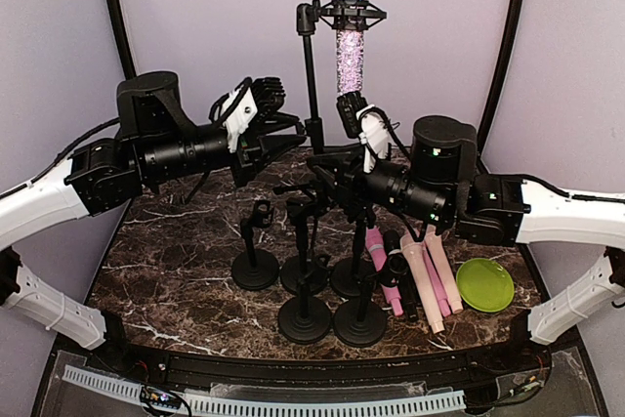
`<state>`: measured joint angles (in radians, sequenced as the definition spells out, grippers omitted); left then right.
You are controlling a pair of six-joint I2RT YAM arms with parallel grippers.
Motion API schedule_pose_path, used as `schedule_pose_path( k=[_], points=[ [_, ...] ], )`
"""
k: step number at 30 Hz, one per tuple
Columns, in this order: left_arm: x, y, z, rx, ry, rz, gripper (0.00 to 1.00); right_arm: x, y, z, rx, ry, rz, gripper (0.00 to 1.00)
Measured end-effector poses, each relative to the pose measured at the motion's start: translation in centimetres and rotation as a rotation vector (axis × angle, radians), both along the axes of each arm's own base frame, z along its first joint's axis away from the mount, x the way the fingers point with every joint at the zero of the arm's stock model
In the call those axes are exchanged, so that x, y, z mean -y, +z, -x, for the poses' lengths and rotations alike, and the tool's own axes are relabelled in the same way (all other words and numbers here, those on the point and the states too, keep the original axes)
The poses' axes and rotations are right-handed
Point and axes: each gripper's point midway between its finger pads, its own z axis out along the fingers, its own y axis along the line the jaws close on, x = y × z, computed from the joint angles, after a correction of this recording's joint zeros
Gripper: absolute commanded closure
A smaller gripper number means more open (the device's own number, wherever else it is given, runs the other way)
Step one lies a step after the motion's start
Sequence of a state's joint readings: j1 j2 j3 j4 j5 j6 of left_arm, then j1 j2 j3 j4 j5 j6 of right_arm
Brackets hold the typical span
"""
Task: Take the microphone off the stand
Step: Unscrew the knob on the microphone stand.
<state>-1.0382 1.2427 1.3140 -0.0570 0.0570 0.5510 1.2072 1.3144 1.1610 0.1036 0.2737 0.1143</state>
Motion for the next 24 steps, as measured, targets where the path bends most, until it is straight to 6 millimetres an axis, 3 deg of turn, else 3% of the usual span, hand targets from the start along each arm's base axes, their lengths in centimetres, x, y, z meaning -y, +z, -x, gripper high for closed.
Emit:
schedule_pose_path(
  k=[10,17,24],
  points=[
    [-0.2,0.1,-0.3,-0.019,0.024,0.014,1.0,-0.1,0.0,0.0,0.0,0.001,0.009,1.0],
    [-0.3,0.4,-0.6,-0.14,0.051,0.084,1.0,-0.2,0.4,-0.3,0.011,-0.002,0.038,1.0],
    [-0.6,1.6,-0.3,-0.372,0.008,0.197,1.0,-0.4,1.5,0.0,0.032,0.015,0.017,1.0]
  ],
)
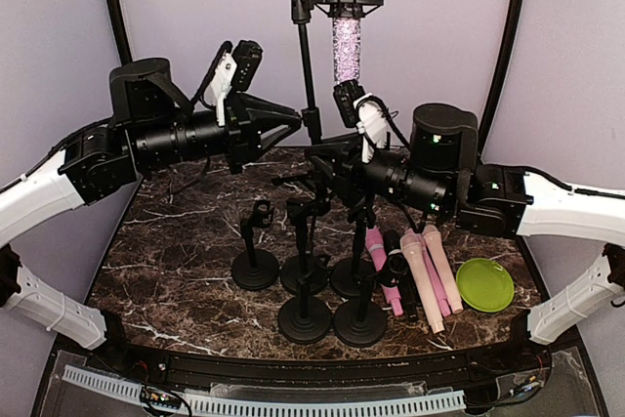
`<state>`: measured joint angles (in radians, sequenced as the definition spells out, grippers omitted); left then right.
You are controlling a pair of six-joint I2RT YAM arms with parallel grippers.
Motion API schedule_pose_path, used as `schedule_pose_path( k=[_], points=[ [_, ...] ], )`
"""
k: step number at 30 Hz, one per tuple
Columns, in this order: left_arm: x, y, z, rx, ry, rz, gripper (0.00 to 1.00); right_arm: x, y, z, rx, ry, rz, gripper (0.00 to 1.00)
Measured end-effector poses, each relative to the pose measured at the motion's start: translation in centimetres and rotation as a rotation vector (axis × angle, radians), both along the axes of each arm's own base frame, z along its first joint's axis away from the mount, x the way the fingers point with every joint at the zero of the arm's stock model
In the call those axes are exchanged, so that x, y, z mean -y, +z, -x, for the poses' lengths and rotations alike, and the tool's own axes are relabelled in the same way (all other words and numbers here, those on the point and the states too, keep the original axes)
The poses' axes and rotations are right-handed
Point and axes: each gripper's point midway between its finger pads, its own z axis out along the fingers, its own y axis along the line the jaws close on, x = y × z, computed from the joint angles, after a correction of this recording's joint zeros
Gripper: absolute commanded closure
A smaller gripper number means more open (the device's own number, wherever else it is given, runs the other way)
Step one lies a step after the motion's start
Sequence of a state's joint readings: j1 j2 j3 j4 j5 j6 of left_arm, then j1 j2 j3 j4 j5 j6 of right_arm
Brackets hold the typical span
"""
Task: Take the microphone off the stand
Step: Unscrew the knob on the microphone stand.
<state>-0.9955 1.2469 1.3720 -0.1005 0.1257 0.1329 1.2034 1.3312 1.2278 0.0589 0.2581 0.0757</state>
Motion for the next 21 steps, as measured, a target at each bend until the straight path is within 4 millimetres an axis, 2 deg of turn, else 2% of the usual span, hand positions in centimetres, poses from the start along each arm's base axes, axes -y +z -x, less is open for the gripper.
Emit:
schedule_pose_path(
  k=[4,12,21],
  points=[
    [-0.12,-0.07,0.36,-0.204,-0.072,0.085,1.0,-0.13,0.01,0.18,0.006,0.014,0.004,1.0],
    [-0.59,-0.28,0.61,-0.497,-0.145,0.201,1.0,-0.44,-0.05,0.66,0.017,0.048,0.013,1.0],
    [-0.8,-0.54,0.88,-0.653,-0.176,0.262,0.98,-0.58,-0.28,0.91,0.023,0.066,0.025,1.0]
  ],
)
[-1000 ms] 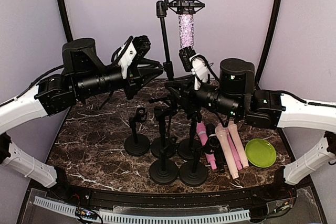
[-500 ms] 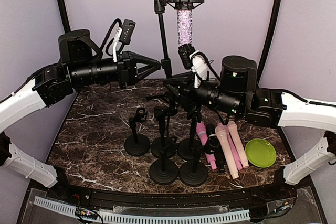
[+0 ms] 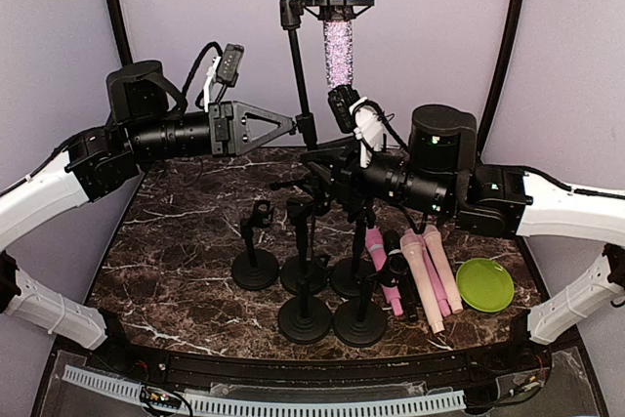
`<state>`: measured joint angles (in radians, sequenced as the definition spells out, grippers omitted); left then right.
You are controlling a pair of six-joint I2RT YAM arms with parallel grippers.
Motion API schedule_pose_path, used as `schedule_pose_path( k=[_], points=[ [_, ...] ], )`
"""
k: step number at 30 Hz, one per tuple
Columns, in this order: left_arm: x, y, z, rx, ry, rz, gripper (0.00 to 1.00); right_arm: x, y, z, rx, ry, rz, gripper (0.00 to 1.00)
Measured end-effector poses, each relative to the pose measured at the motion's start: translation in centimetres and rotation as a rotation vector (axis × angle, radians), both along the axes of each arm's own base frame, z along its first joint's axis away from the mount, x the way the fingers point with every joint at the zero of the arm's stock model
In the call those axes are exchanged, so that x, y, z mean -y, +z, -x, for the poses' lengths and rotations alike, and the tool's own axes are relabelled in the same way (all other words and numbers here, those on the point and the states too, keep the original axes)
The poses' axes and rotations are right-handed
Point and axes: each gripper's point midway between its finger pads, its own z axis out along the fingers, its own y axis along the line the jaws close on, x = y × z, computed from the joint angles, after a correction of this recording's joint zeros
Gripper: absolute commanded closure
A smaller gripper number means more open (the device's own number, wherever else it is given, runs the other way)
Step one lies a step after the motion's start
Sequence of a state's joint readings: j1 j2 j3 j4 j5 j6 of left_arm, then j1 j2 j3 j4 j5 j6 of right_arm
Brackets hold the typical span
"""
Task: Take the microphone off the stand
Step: Unscrew the knob on the microphone stand, then adjust the microphone stand with the microphone.
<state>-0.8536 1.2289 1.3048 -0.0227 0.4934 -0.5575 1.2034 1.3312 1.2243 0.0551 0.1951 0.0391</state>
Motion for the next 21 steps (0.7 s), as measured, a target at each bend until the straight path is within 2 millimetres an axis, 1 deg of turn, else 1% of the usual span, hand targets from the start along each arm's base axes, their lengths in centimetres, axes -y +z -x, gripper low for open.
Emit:
schedule_pose_path(
  k=[1,2,3,4,5,6,7,9,11,14,18,21],
  points=[
    [0.0,0.0,0.0,0.0,0.001,0.0,0.94,0.0,0.0,0.0,-0.001,0.0,0.0,1.0],
    [0.0,0.0,-0.1,0.002,0.004,0.0,0.84,0.0,0.0,0.0,-0.001,-0.001,-0.001,1.0],
    [-0.1,0.0,-0.1,0.008,0.006,-0.001,0.78,0.0,0.0,0.0,-0.002,-0.002,-0.002,1.0],
    [-0.1,0.1,-0.1,0.019,0.011,-0.003,0.64,0.0,0.0,0.0,-0.002,-0.002,-0.004,1.0],
    [-0.2,0.2,-0.2,0.033,0.016,-0.005,0.58,0.0,0.1,0.0,-0.002,-0.002,-0.007,1.0],
    [-0.3,0.3,-0.2,0.056,0.024,-0.008,0.48,0.0,0.1,0.0,-0.002,-0.002,-0.01,1.0],
    [-0.4,0.4,-0.4,0.074,0.041,-0.012,0.42,0.0,0.2,0.0,-0.003,0.0,-0.014,1.0],
    [-0.9,1.0,-0.5,0.121,0.066,-0.019,0.36,0.0,0.3,0.0,-0.008,-0.001,-0.023,1.0],
    [-1.5,2.5,-0.7,0.176,0.101,-0.013,0.33,0.0,0.3,0.0,-0.01,-0.001,-0.027,1.0],
    [-2.8,6.2,-1.1,0.295,0.176,0.021,0.32,-0.1,0.4,0.0,-0.013,-0.002,-0.034,1.0],
    [-4.5,11.2,-0.9,0.431,0.255,0.064,0.3,0.0,0.4,-0.1,-0.019,-0.008,-0.035,1.0],
    [-5.5,14.2,-0.9,0.504,0.303,0.095,0.28,0.0,0.1,-0.2,-0.036,-0.015,-0.036,1.0]
  ],
)
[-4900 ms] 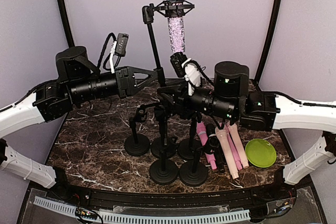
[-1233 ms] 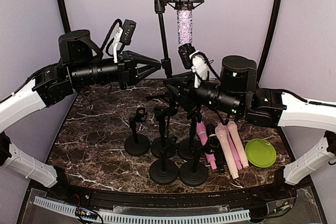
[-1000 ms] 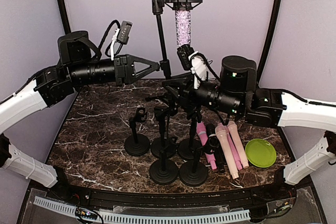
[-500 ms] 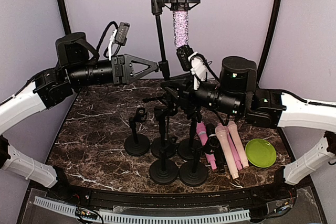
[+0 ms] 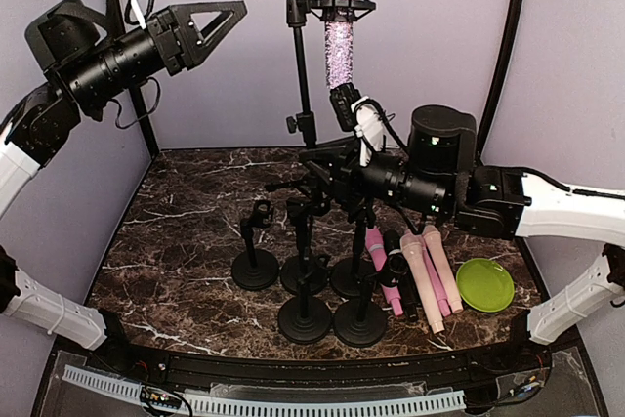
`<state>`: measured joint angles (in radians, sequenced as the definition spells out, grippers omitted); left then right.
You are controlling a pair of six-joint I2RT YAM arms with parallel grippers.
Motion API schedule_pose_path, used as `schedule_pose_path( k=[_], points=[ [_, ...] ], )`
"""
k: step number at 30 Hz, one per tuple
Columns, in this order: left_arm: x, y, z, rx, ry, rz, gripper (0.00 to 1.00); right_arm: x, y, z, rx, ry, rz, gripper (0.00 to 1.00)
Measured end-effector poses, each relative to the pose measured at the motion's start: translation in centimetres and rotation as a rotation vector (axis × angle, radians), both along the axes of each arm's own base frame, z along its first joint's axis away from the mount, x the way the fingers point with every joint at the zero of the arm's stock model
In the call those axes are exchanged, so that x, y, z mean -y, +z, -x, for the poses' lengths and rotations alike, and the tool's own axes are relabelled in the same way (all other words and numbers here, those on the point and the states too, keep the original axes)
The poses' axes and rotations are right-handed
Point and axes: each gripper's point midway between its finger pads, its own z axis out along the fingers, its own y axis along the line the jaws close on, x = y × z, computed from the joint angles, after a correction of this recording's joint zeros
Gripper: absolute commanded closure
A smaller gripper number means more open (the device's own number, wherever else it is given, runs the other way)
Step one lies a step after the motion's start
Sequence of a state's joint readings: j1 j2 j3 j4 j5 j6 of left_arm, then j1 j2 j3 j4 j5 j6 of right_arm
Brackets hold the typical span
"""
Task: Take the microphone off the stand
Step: Adjust the microphone stand with the microphone.
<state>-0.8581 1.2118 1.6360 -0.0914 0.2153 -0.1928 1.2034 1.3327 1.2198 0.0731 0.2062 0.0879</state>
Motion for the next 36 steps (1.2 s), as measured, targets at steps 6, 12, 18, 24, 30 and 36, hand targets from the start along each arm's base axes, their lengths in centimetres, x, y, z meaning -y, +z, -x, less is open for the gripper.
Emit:
schedule_pose_path(
  k=[6,12,18,24,30,36],
  points=[
    [0.2,3.8,-1.1,0.078,0.05,0.028,0.25,-0.6,-1.5,-0.2,-0.037,-0.003,0.025,1.0],
    [2.6,4.5,-3.4,0.101,0.071,-0.001,0.33,-1.6,-3.9,-0.5,-0.074,0.0,0.084,1.0],
    [4.9,-0.3,-5.5,0.035,0.076,-0.125,0.63,-1.6,-4.4,-0.5,-0.089,0.002,0.104,1.0],
    [5.3,-3.3,-5.6,-0.004,0.06,-0.176,0.75,-1.4,-5.5,-0.4,-0.11,-0.002,0.145,1.0],
    [4.8,-3.6,-4.6,-0.006,0.034,-0.178,0.77,-1.6,-5.2,-0.3,-0.098,0.006,0.145,1.0],
    [5.3,-4.2,-4.0,-0.022,-0.014,-0.184,0.81,-1.6,-4.7,-0.4,-0.088,0.002,0.13,1.0]
  ],
)
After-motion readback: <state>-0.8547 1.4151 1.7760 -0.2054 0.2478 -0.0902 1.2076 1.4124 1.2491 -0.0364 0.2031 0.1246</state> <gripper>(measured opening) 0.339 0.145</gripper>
